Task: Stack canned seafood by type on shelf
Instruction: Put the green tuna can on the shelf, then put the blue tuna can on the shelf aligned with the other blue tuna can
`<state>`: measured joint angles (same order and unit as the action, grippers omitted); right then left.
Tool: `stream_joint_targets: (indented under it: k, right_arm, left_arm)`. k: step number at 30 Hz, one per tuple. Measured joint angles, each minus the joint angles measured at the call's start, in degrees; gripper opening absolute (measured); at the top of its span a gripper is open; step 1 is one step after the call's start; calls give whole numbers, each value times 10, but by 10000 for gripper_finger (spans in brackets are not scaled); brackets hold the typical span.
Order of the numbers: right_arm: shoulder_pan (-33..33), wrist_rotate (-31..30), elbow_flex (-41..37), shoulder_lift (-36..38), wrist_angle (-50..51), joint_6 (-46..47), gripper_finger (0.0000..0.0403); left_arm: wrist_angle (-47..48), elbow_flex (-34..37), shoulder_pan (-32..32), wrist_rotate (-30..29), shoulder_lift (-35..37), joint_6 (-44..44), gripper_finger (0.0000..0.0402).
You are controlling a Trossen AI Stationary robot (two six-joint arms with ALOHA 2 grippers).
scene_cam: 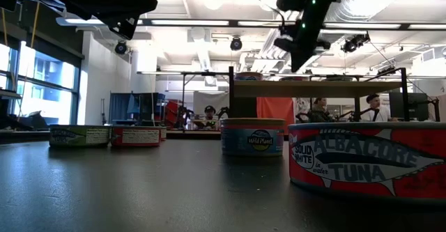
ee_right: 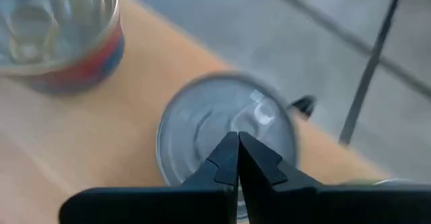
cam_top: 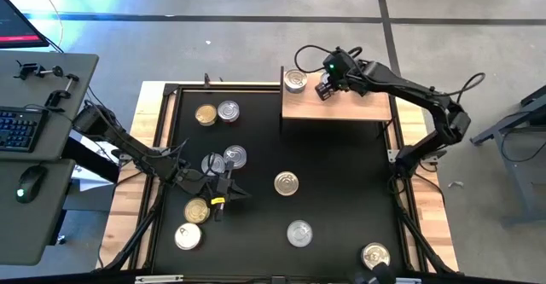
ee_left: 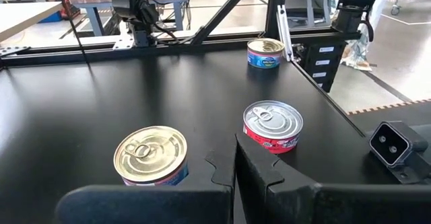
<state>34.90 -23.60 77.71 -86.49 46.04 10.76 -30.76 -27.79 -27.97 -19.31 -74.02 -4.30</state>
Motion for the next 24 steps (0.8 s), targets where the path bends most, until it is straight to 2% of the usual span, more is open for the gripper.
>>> stream_joint_targets:
  k: [2, 4, 9, 11, 14, 20, 24]
  right_arm:
    - [-16, -27, 0, 15, -19, -12, 0]
    - [-37, -38, 0, 27, -46, -18, 0]
    - [-132, -39, -22, 39, -133, -45, 0]
    - [-184, -37, -52, 38, -180, -65, 0]
    - [-271, -37, -112, 38, -267, -67, 0]
    - [-465, -38, -245, 38, -488, -38, 0]
    - [-581, -73, -308, 37, -589, -51, 0]
  left_arm:
    - [0, 0, 0, -1, 0, -1, 0]
    - [0, 0, -1, -25, 0, -2, 0]
    - [0, 0, -13, -165, 0, 3, 0]
    - [6, 0, -21, -201, 3, 4, 0]
    - [40, 0, -36, -221, 24, 3, 0]
    - [132, 0, -61, -318, 105, -23, 0]
    - [170, 0, -57, -328, 160, -31, 3]
